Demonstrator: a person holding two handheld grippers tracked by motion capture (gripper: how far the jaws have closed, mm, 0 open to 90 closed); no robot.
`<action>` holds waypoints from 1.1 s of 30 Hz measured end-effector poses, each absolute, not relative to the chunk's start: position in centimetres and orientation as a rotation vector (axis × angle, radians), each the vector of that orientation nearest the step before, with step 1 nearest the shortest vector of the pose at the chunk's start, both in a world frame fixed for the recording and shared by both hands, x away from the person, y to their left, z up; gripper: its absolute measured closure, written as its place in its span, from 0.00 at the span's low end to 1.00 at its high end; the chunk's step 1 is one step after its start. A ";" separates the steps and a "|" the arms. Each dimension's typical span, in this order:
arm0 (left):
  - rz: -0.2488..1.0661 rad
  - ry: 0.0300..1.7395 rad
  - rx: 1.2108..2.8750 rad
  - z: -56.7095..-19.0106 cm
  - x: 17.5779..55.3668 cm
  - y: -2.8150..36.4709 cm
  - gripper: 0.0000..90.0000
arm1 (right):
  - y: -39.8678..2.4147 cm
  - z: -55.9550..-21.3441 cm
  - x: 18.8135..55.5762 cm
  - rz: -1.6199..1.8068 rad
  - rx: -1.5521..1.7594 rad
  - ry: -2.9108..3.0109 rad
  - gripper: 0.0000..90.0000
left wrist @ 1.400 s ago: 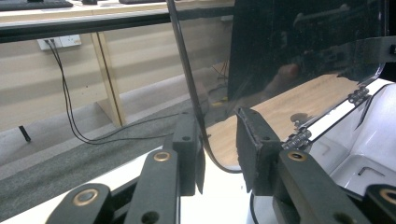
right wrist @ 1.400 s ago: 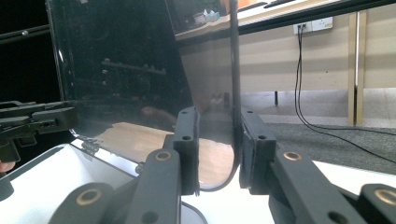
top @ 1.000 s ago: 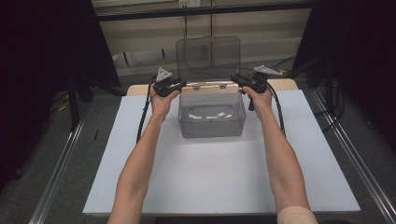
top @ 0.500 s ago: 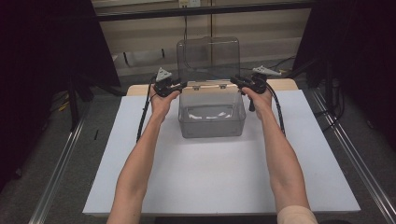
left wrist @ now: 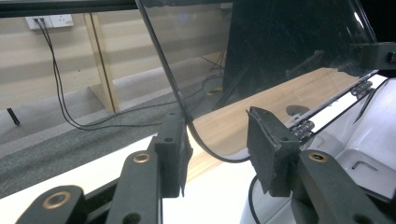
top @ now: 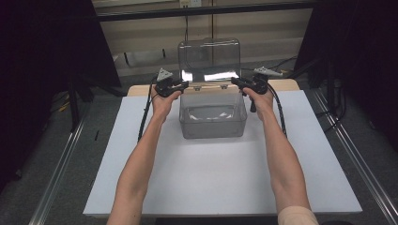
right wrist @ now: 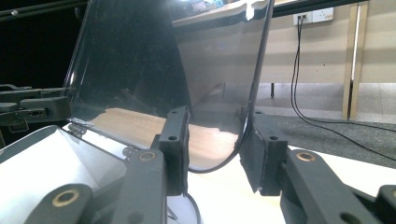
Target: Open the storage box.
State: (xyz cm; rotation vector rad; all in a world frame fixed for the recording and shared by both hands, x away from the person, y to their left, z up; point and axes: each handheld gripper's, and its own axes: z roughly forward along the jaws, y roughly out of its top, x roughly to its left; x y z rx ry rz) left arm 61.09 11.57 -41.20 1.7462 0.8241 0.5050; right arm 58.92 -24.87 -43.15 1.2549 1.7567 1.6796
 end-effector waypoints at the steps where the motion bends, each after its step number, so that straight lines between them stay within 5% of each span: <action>1: 0.501 0.835 1.739 -41.3 61.1 11.6 0.64 | -24.9 -43.1 58.9 1.678 1.257 1.760 0.70; 18: 0.424 0.879 1.694 -41.7 61.3 11.7 0.57 | -25.0 -43.4 58.9 1.686 1.279 1.776 0.66; 33: 0.400 0.885 1.708 -42.0 61.3 11.7 0.41 | -25.1 -43.5 59.0 1.688 1.324 1.771 0.60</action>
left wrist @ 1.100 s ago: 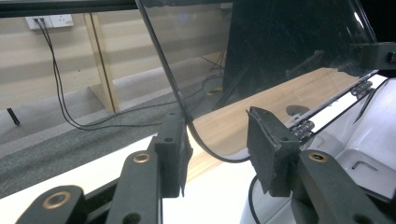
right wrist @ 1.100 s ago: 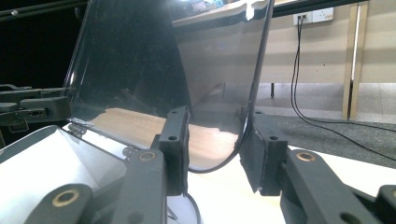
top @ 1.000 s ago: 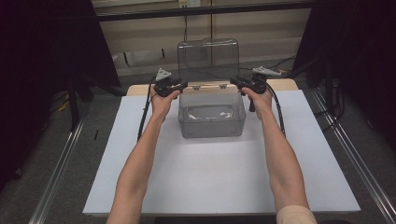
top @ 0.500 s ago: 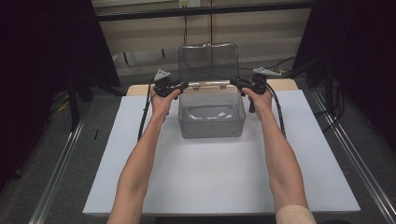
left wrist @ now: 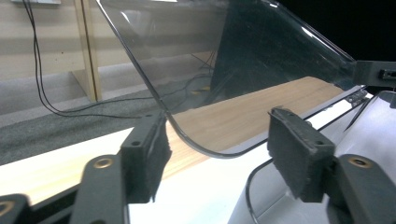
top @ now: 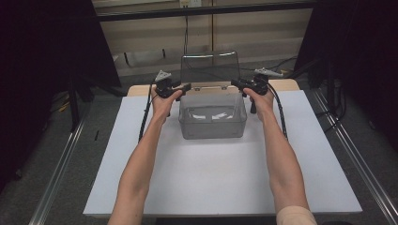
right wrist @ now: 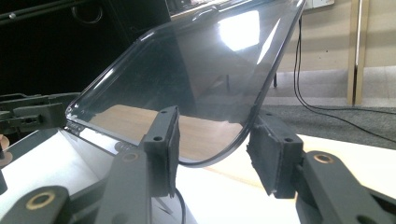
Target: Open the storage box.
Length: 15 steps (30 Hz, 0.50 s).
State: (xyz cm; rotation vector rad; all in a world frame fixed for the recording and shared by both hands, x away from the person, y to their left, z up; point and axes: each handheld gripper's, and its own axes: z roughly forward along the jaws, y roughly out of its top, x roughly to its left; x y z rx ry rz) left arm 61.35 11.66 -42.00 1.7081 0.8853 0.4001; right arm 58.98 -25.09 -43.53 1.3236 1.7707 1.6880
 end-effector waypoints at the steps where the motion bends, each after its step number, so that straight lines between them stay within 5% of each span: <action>1: 0.399 0.886 1.708 -42.0 61.4 11.7 0.41 | -25.1 -43.4 59.0 1.682 1.324 1.776 0.60; 15: 0.386 0.876 1.707 -42.0 61.3 11.7 0.39 | -25.1 -43.4 59.0 1.667 1.372 1.766 0.53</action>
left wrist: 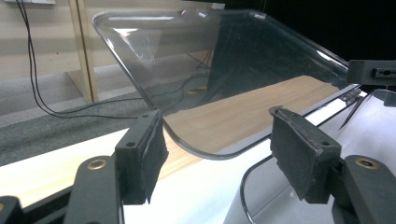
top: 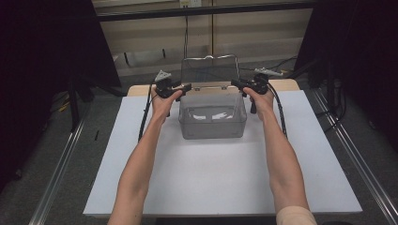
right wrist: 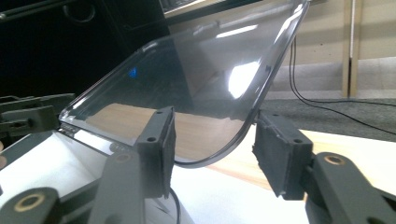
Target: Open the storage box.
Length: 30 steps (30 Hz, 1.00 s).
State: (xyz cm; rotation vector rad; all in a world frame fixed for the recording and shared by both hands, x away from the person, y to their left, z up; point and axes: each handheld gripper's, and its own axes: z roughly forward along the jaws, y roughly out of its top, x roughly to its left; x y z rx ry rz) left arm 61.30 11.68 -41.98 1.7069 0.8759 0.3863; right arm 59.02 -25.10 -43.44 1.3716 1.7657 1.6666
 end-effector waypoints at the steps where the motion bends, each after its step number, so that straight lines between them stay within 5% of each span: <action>1: 0.385 0.878 1.706 -42.0 61.3 11.7 0.39 | -25.1 -43.5 59.0 1.656 1.371 1.764 0.52; 4: 0.391 0.872 1.709 -42.0 61.3 11.7 0.39 | -25.0 -43.5 59.0 1.625 1.364 1.774 0.49; 5: 0.394 0.878 1.708 -42.0 61.3 11.7 0.39 | -25.0 -43.5 59.0 1.632 1.363 1.782 0.55; 8: 0.395 0.902 1.704 -42.1 61.3 11.8 0.32 | -24.8 -43.5 58.9 1.546 1.373 1.759 0.36; 30: 0.446 0.935 1.725 -41.6 60.6 11.7 0.12 | -24.9 -41.9 57.9 1.470 1.358 1.750 0.13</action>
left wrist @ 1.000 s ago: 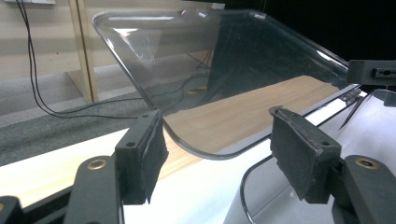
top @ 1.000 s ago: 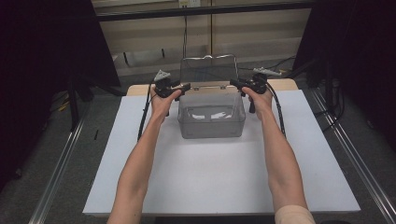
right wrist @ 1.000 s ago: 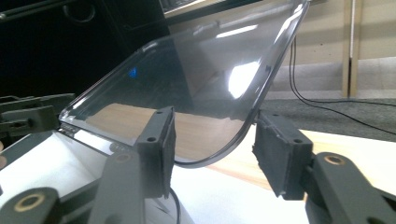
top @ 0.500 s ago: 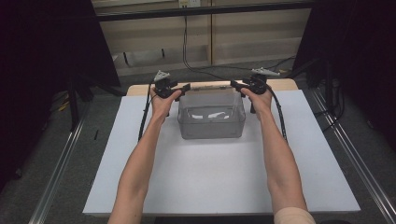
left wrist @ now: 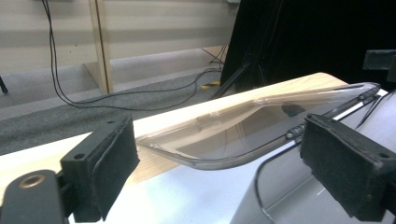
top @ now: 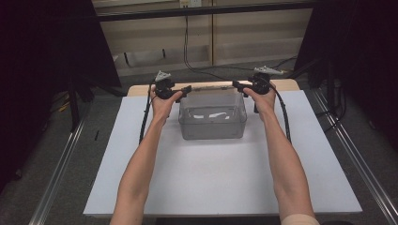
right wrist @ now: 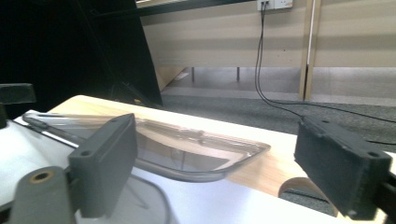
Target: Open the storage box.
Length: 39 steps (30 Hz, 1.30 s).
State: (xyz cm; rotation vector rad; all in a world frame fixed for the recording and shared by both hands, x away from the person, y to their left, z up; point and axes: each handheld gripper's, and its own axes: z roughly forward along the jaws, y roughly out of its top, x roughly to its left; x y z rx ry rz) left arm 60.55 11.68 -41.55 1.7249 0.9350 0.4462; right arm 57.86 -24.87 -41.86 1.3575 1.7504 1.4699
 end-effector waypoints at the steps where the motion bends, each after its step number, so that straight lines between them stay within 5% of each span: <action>1: 0.455 0.930 1.727 -41.5 60.5 11.7 0.11 | -24.8 -41.7 57.7 1.471 1.353 1.748 0.12; 13: 0.468 0.903 1.708 -40.1 58.6 12.2 0.05 | -24.5 -40.8 56.1 1.482 1.320 1.713 0.02; 39: 0.596 0.818 1.658 -39.1 52.9 12.7 0.05 | -23.2 -39.2 51.2 1.423 1.202 1.677 0.01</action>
